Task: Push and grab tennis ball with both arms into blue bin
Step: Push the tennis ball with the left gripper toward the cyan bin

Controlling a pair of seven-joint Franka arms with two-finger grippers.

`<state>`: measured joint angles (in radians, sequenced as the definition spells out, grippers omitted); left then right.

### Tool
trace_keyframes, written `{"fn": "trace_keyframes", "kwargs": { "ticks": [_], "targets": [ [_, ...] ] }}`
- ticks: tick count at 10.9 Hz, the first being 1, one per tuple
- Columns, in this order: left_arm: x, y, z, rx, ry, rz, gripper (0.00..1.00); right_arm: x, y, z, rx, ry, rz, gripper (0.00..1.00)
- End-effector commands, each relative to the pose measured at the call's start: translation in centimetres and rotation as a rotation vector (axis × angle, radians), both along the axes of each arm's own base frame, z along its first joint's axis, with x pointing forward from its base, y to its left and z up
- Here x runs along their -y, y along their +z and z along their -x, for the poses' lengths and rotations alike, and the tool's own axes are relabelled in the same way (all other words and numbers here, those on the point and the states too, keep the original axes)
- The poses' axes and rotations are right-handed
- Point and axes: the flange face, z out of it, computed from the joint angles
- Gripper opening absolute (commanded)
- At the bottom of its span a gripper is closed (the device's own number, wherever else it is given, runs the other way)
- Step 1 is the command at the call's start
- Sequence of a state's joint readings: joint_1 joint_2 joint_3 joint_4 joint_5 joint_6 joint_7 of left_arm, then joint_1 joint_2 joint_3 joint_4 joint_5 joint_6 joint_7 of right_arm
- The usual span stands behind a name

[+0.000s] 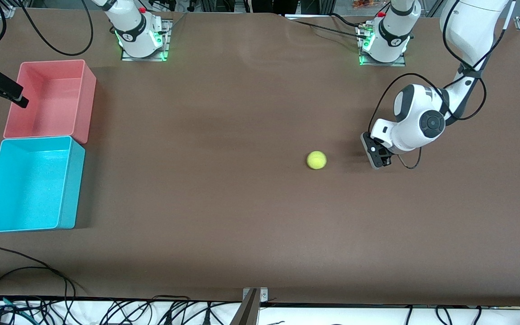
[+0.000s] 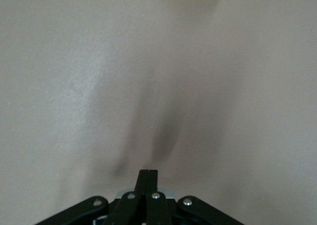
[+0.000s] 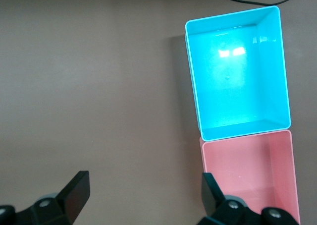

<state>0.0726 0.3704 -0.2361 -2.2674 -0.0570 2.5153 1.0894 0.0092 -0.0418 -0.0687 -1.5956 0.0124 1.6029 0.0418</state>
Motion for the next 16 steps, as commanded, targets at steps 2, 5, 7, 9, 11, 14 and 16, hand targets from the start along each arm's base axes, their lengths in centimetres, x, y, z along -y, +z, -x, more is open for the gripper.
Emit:
{"fn": "trace_keyframes", "kwargs": {
  "ticks": [2, 5, 7, 9, 11, 14, 16],
  "targets": [
    [-2.6, 1.6, -0.8, 0.027, -0.004, -0.009, 0.04, 0.0, 0.4, -0.1, 0.011, 0.003, 0.018, 1.00],
    [-5.3, 3.3, -1.1, 0.035, 0.037, -0.027, 0.29, 0.1, -0.3, -0.8, 0.009, 0.003, 0.025, 1.00],
    [-6.1, 5.2, -1.3, 0.055, 0.051, -0.036, 0.65, 0.1, -0.6, -0.8, 0.002, 0.004, 0.039, 1.00],
    [-6.3, 6.6, -1.5, 0.075, 0.064, -0.041, 1.00, 0.1, -0.6, -0.9, 0.002, 0.004, 0.039, 1.00],
    [-6.3, 8.7, -1.7, 0.115, 0.066, -0.045, 1.00, 0.1, -0.7, -0.9, -0.002, 0.006, 0.038, 1.00],
    [-6.4, 16.0, -2.1, 0.250, 0.069, -0.057, 1.00, -1.1, -1.8, -1.7, -0.018, 0.026, 0.056, 1.00],
    [-6.6, 20.7, -1.9, 0.339, 0.077, -0.065, 1.00, -1.0, -1.7, -1.8, -0.006, 0.018, 0.067, 1.00]
  ]
}}
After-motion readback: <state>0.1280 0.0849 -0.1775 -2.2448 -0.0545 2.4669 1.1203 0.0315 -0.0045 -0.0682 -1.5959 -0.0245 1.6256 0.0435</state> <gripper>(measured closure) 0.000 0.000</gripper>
